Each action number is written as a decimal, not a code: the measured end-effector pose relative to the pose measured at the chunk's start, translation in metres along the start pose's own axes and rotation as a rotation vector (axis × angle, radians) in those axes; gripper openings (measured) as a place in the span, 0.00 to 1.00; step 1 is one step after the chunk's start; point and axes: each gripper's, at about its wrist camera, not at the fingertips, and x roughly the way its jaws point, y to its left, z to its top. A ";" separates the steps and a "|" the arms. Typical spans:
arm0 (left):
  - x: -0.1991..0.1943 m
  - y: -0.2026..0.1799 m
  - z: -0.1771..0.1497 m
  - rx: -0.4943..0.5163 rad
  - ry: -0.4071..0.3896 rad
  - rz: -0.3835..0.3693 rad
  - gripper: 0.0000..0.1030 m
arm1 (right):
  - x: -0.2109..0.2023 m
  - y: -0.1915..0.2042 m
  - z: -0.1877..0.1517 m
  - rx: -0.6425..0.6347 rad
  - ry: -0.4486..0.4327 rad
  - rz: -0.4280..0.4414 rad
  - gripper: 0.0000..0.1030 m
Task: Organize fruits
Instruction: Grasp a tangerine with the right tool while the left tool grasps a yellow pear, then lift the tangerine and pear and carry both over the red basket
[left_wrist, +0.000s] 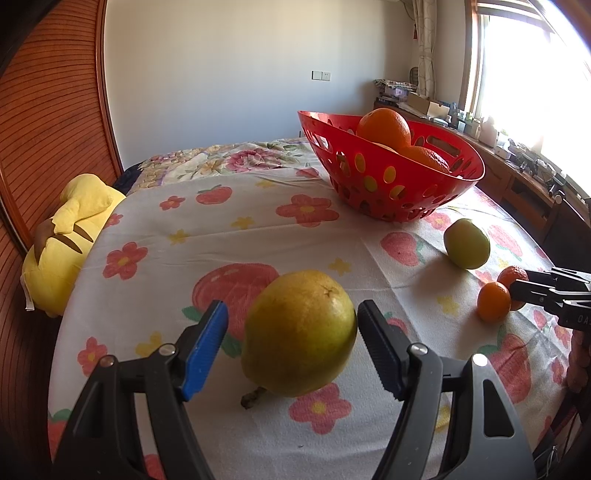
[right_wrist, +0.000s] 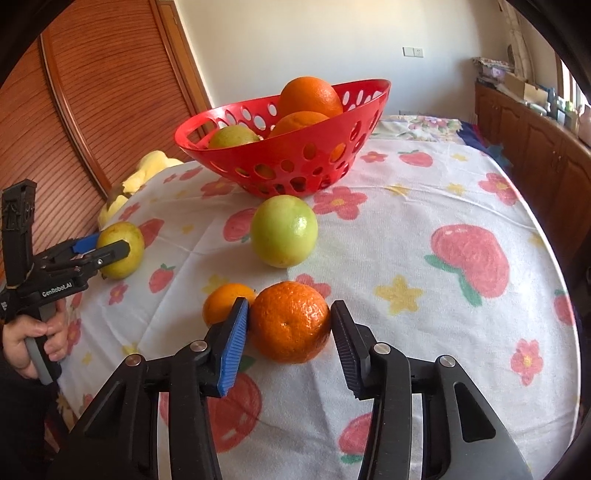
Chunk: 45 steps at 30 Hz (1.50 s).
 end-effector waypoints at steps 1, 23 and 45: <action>0.000 0.000 0.000 0.000 0.001 0.000 0.71 | -0.002 0.001 -0.001 -0.013 -0.004 -0.019 0.44; 0.005 -0.001 -0.001 0.013 0.029 0.015 0.71 | -0.007 -0.010 -0.011 -0.024 -0.022 -0.078 0.46; 0.002 -0.005 -0.003 0.023 0.025 0.011 0.60 | -0.006 -0.010 -0.012 -0.027 -0.024 -0.079 0.46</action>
